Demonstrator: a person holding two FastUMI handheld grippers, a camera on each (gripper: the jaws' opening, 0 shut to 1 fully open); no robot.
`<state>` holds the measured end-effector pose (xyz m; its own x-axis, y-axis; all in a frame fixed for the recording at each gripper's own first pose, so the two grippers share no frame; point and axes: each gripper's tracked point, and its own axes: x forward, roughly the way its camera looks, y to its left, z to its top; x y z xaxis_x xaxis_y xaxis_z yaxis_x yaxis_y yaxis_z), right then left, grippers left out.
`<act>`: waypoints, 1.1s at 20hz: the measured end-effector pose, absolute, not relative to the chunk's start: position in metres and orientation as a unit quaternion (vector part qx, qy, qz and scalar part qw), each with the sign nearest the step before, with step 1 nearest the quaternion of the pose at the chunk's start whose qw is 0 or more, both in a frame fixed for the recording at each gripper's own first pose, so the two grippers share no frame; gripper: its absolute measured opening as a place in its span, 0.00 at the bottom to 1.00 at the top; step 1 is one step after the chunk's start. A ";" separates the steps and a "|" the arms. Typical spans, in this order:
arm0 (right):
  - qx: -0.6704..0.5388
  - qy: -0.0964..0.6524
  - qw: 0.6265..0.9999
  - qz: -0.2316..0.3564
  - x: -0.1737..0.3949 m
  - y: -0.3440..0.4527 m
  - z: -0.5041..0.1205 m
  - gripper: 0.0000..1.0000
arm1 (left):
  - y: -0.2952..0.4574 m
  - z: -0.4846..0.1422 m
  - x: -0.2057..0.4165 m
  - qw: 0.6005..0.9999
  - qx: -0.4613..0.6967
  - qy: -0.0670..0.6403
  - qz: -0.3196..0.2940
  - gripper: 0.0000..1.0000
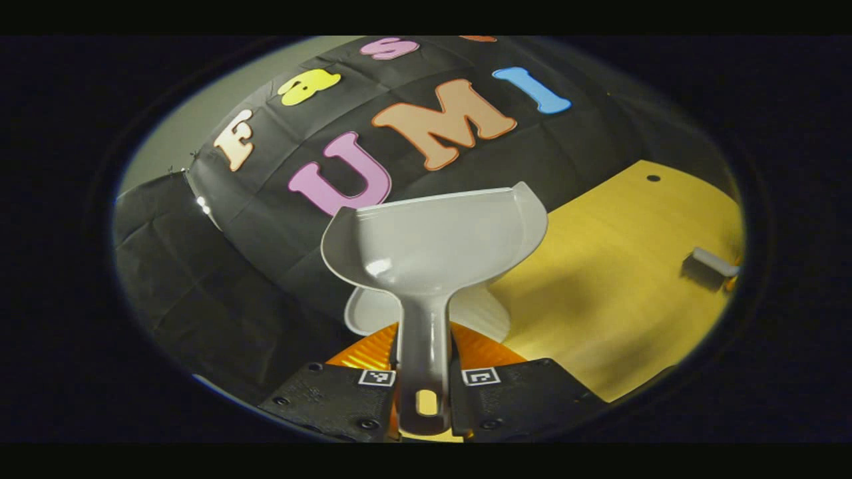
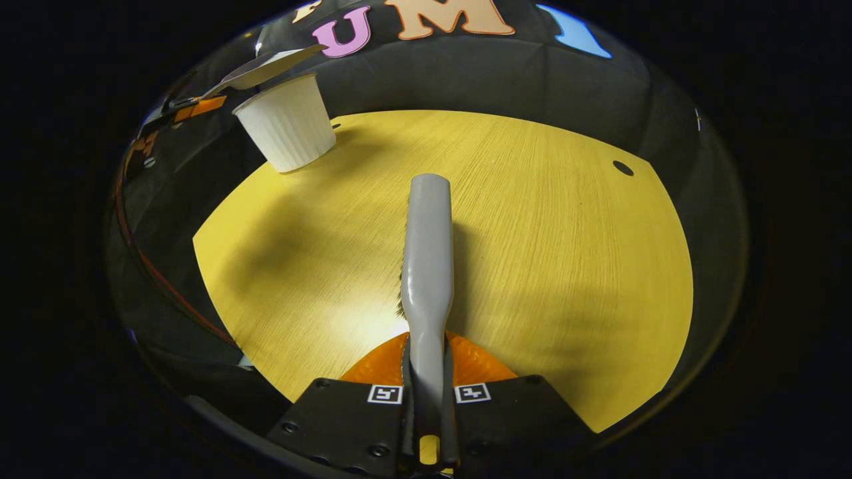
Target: Pick up the small broom and dustpan from the desktop, sweep the trash into the dustpan with the broom, and then empty the trash into the garbage bin.
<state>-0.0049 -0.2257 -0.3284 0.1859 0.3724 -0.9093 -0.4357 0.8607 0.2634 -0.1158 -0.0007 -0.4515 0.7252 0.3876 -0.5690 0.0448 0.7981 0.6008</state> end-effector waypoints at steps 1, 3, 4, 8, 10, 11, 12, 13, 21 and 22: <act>-0.022 0.579 0.774 0.255 -0.006 -0.224 -0.330 0.13 | -0.018 -0.459 -0.118 0.885 0.282 0.359 0.089 0.22; -0.014 0.577 0.780 0.242 -0.009 -0.222 -0.333 0.13 | -0.050 -0.478 -0.126 0.895 0.247 0.364 0.069 0.22; -0.011 0.575 0.783 0.236 -0.010 -0.220 -0.335 0.13 | -0.064 -0.486 -0.130 0.899 0.234 0.366 0.063 0.19; -0.004 0.576 0.790 0.212 -0.011 -0.217 -0.337 0.13 | -0.105 -0.535 -0.159 0.896 0.185 0.402 0.038 0.24; -0.007 0.578 0.791 0.201 -0.011 -0.214 -0.339 0.13 | -0.120 -0.558 -0.177 0.890 0.165 0.424 0.031 0.19; -0.008 0.579 0.791 0.197 -0.011 -0.214 -0.339 0.13 | -0.124 -0.567 -0.185 0.885 0.163 0.435 0.028 0.19; -0.008 0.582 0.790 0.192 -0.011 -0.213 -0.339 0.13 | -0.128 -0.577 -0.191 0.882 0.158 0.444 0.026 0.22; -0.007 0.583 0.791 0.186 -0.012 -0.212 -0.336 0.13 | -0.129 -0.587 -0.198 0.879 0.148 0.453 0.026 0.20; -0.022 0.600 0.786 0.146 -0.015 -0.205 -0.344 0.13 | -0.133 -0.654 -0.264 0.837 0.131 0.529 0.044 0.24; -0.026 0.602 0.785 0.145 -0.015 -0.204 -0.345 0.13 | -0.133 -0.660 -0.271 0.833 0.128 0.537 0.047 0.23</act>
